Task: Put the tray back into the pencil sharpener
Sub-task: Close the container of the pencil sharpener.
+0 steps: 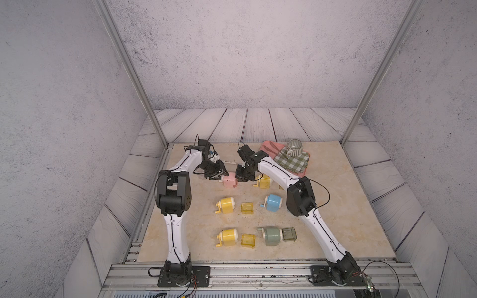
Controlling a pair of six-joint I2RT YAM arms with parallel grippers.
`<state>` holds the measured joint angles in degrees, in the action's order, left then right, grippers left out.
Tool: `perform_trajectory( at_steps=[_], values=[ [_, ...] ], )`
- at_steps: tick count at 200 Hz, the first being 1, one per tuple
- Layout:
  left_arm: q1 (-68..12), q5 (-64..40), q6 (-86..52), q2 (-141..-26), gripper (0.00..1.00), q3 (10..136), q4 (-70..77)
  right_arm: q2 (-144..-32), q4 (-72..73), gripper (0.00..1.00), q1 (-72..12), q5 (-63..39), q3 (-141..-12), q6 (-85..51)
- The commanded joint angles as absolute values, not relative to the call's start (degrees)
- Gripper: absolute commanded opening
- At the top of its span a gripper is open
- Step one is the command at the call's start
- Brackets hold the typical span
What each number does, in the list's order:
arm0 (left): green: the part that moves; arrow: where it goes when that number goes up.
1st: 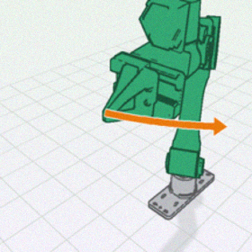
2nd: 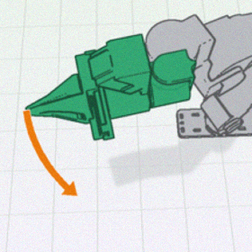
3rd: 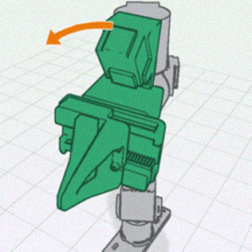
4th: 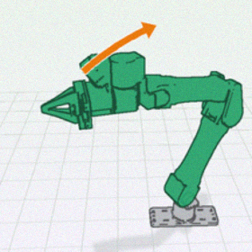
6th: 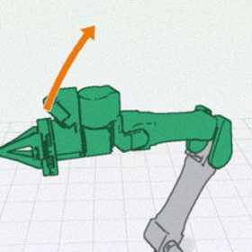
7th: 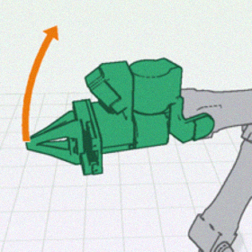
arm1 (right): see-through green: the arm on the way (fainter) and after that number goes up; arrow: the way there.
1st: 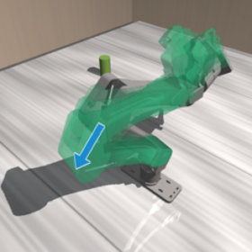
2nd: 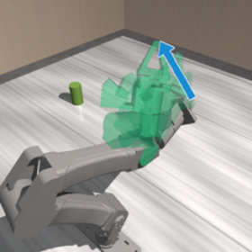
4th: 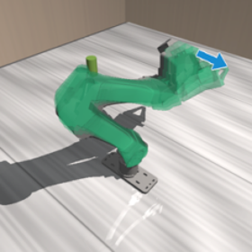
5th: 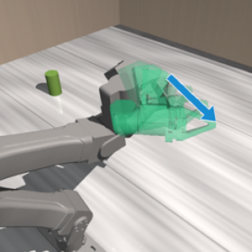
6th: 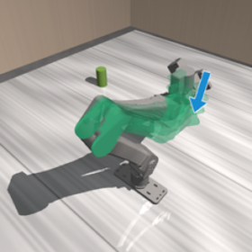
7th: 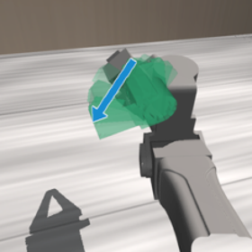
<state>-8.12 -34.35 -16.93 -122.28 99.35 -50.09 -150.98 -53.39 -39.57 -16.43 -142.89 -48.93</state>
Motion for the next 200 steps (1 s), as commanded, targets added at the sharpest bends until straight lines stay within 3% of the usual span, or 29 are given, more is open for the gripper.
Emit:
perform_trajectory(
  at_steps=[1, 141, 200],
  values=[
    [-8.72, -33.90, -16.96, -122.43, 0.50, 97.92, -51.67, -150.73, -51.24, 0.09, -40.04, -18.47, -142.29, -50.51],
    [-8.62, -33.55, -16.59, -121.57, 0.49, 98.06, -51.92, -146.30, -45.67, 0.08, -39.39, -20.58, -135.08, -52.31],
    [-8.26, -33.92, -16.53, -117.22, 0.56, 99.21, -52.21, -141.14, -49.08, 0.22, -39.29, -14.71, -134.86, -48.16]
  ],
)
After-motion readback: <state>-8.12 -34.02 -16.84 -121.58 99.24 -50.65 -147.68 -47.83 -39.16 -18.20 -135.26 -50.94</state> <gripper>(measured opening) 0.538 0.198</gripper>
